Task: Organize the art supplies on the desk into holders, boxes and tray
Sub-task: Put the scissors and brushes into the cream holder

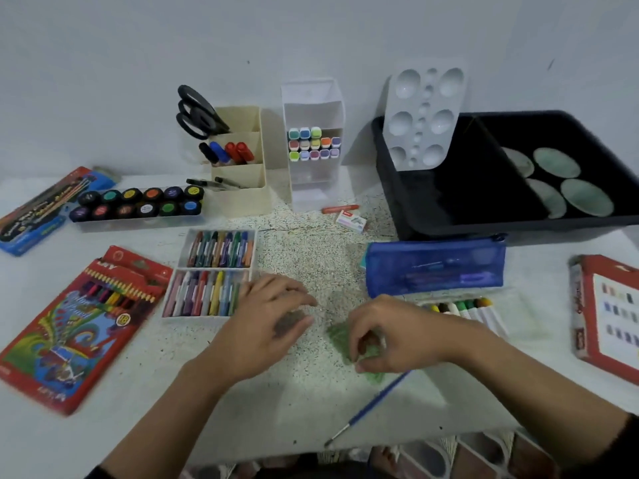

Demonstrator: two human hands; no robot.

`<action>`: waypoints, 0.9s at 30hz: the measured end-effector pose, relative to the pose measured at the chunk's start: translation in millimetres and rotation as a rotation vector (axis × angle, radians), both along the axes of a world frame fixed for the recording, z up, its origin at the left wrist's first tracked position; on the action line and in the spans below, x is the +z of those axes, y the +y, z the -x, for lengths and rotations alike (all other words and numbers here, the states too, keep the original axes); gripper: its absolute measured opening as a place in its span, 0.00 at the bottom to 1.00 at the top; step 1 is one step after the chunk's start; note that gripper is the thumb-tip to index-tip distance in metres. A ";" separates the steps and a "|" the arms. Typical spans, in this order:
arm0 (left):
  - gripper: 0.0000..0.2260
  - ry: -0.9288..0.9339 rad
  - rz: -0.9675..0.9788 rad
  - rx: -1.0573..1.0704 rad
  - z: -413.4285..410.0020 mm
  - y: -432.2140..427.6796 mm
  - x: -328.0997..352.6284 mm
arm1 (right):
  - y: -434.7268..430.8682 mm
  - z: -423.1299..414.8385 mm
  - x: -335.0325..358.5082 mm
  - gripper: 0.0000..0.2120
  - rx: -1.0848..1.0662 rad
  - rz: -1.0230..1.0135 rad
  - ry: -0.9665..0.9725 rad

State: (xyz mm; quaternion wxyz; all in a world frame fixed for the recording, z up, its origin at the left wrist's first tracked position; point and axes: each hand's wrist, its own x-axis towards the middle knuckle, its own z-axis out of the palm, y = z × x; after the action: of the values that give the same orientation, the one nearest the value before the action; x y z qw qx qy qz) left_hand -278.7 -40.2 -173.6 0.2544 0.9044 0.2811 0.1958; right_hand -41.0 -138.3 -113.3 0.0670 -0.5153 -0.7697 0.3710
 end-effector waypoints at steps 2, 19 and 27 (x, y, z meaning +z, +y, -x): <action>0.14 0.026 0.031 -0.055 -9.9 -8.1 0.6 | -9.5 -8.2 -3.3 0.05 0.060 0.009 -0.037; 0.16 0.068 -0.125 0.062 -40.0 -28.7 -12.7 | -24.0 -48.5 -28.7 0.03 0.170 -0.147 -0.055; 0.21 0.089 -0.145 0.163 -36.8 5.1 -10.4 | 1.8 -73.3 -18.3 0.04 -0.263 -0.196 0.157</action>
State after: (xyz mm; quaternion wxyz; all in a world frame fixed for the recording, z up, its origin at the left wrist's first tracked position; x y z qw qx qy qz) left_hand -241.9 -35.1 -184.1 0.1588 0.9024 0.3495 0.1954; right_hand 32.3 -136.5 -131.6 0.2245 -0.5719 -0.7206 0.3213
